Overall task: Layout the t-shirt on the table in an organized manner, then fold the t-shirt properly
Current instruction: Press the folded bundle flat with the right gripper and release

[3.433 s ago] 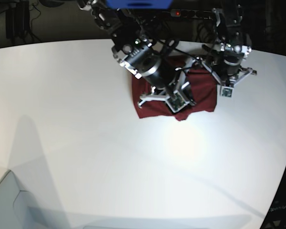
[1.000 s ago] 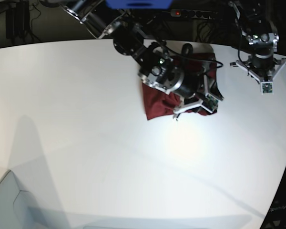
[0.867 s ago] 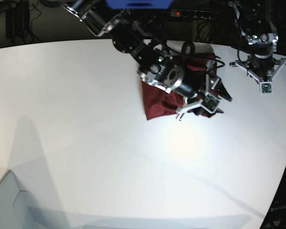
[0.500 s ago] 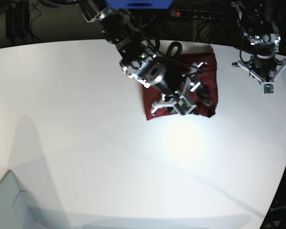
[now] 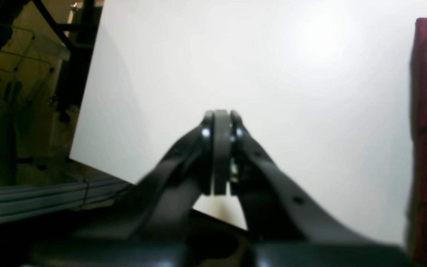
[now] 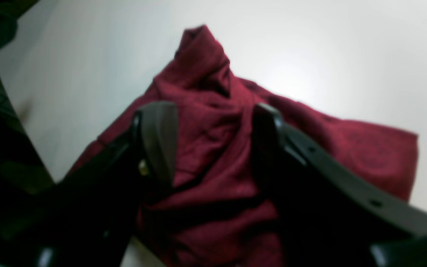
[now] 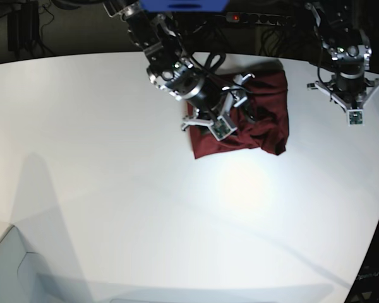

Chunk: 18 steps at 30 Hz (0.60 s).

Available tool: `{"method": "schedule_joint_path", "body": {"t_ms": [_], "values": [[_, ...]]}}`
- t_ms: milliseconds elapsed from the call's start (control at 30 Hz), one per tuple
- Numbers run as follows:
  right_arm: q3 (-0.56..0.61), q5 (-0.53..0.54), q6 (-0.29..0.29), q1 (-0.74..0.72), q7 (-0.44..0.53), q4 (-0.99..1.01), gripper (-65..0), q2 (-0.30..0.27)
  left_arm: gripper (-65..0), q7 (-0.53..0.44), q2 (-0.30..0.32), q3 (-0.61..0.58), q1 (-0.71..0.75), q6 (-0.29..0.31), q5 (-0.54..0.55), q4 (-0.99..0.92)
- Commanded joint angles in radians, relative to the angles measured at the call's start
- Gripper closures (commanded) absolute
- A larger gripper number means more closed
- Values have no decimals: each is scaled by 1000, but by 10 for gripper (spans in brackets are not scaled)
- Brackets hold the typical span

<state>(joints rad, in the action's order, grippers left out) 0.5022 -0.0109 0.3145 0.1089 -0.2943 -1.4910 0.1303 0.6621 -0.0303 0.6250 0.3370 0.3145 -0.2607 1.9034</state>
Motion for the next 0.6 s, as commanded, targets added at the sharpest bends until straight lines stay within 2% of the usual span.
{"method": "schedule_joint_path", "body": {"t_ms": [0,133,267,367,567], "values": [[3,15,2,-10,30,-10,-327,13,0,-20,10,3,-5,-8,-1,15],[45,15,2,-10,30,0,-327,9,0,-20,10,5,-3,-8,-1,15],[128,15,2,-18,31,2,-315,-31,0,-20,10,5,-2,-8,-1,15],[158,15,2,-18,33,2,-257,-39,0,-20,10,5,-2,-8,-1,15],[158,15,2,-19,33,2,-76,-33,0,-20,10,6,-2,-8,-1,15]]}}
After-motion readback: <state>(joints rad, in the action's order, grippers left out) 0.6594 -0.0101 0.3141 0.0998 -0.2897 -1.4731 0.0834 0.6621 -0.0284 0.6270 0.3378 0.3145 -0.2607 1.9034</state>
